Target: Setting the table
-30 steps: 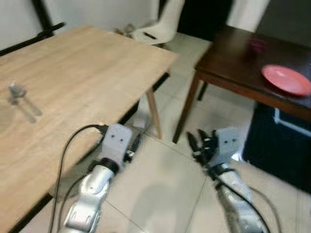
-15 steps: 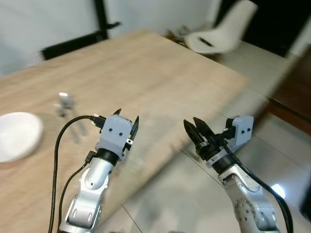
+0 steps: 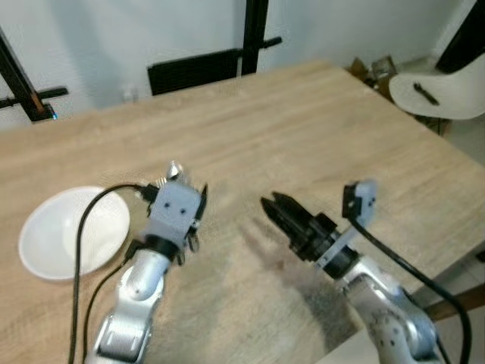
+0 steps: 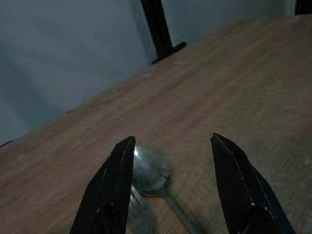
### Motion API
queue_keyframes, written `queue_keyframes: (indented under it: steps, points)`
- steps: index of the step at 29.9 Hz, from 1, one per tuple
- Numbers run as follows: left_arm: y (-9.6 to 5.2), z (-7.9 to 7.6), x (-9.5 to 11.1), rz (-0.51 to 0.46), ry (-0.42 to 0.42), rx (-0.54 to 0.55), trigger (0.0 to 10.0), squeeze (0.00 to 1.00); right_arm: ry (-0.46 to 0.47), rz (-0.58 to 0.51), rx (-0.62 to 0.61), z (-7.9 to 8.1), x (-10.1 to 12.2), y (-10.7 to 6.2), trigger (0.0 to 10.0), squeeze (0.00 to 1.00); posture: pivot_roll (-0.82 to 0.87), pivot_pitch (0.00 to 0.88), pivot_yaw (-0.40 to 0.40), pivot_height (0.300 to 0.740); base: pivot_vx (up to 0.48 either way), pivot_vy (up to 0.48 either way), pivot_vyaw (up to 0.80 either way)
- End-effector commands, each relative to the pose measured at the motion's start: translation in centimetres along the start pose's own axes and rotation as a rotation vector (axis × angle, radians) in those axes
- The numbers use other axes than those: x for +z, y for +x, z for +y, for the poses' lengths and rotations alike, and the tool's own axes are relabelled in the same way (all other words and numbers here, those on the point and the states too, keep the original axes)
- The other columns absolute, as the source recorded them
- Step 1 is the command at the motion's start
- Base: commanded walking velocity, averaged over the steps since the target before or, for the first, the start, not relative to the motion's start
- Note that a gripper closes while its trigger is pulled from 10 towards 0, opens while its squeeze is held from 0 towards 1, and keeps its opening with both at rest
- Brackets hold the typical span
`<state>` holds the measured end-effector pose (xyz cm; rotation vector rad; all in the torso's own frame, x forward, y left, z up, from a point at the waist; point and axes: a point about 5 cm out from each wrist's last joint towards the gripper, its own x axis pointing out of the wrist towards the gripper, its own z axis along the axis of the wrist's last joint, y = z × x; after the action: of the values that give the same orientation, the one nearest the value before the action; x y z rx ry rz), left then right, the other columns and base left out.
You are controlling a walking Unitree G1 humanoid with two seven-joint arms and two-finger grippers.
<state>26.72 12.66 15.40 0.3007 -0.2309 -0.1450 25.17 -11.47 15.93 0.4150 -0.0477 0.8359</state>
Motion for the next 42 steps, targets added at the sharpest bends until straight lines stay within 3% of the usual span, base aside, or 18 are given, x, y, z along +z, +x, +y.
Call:
queue_keyframes:
  steps: [1, 9, 11, 16, 20, 21, 23, 29, 35, 39, 42]
  points:
    - [-0.3, 0.0, 0.0, 0.011, 0.012, 0.005, 10.0, 0.00, 0.000, 0.042, 0.045, 0.5, -0.4, -0.1, 10.0, 0.00, -0.12, 0.000, 0.023, 0.740, 0.000, 0.000, 0.00]
    - [-1.2, 1.7, -0.6, 0.092, 0.036, 0.014, 10.0, 0.00, -0.032, 0.121, 0.124, 1.6, -1.1, 0.9, 10.0, 0.00, -0.11, 0.006, 0.021, 0.740, 0.000, 0.000, 0.00]
    - [-1.8, 4.2, -1.2, 0.164, 0.040, 0.091, 10.0, 0.00, -0.051, 0.168, 0.136, 1.8, -1.7, 2.3, 10.0, 0.00, -0.09, 0.016, 0.012, 0.740, 0.000, 0.000, 0.00]
    - [-2.4, 8.7, -2.5, 0.273, 0.096, 0.277, 10.0, 0.00, -0.051, 0.234, 0.100, 1.5, -3.3, 5.3, 10.0, 0.00, -0.04, 0.036, -0.005, 0.740, 0.000, 0.000, 0.00]
    - [-2.6, 9.7, -2.6, 0.294, 0.104, 0.247, 10.0, 0.00, -0.059, 0.262, 0.060, 1.0, -4.2, 6.4, 10.0, 0.00, -0.03, 0.039, -0.009, 0.740, 0.000, 0.000, 0.00]
    - [-3.1, 10.3, -2.2, 0.297, 0.125, 0.141, 10.0, 0.00, -0.048, 0.272, 0.014, 0.7, -4.7, 8.0, 10.0, 0.00, 0.01, 0.046, -0.016, 0.740, 0.000, 0.000, 0.00]
    - [-3.5, 10.6, -1.8, 0.298, 0.140, 0.076, 10.0, 0.00, -0.036, 0.283, -0.006, 0.6, -5.1, 9.0, 10.0, 0.00, 0.01, 0.046, -0.016, 0.740, 0.000, 0.000, 0.00]
    - [-3.7, 9.3, -0.6, 0.285, 0.070, -0.099, 10.0, 0.00, -0.054, 0.239, 0.014, 1.4, -4.6, 10.6, 10.0, 0.00, 0.05, 0.048, -0.007, 0.740, 0.000, 0.000, 0.00]
    - [-1.6, 7.9, -0.4, 0.254, 0.126, -0.179, 10.0, 0.00, -0.066, 0.217, 0.024, 1.6, -4.4, 10.7, 10.0, 0.00, 0.03, 0.055, 0.006, 0.740, 0.000, 0.000, 0.00]
    - [1.0, 6.7, -0.7, 0.265, 0.171, -0.283, 10.0, 0.00, -0.129, 0.297, 0.005, 1.6, -5.6, 11.2, 10.0, 0.00, 0.01, 0.062, 0.019, 0.740, 0.000, 0.000, 0.00]
    - [1.0, 6.7, -0.7, 0.265, 0.171, -0.283, 10.0, 0.00, -0.129, 0.297, 0.005, 1.6, -5.6, 11.2, 10.0, 0.00, 0.01, 0.062, 0.019, 0.740, 0.000, 0.000, 0.00]
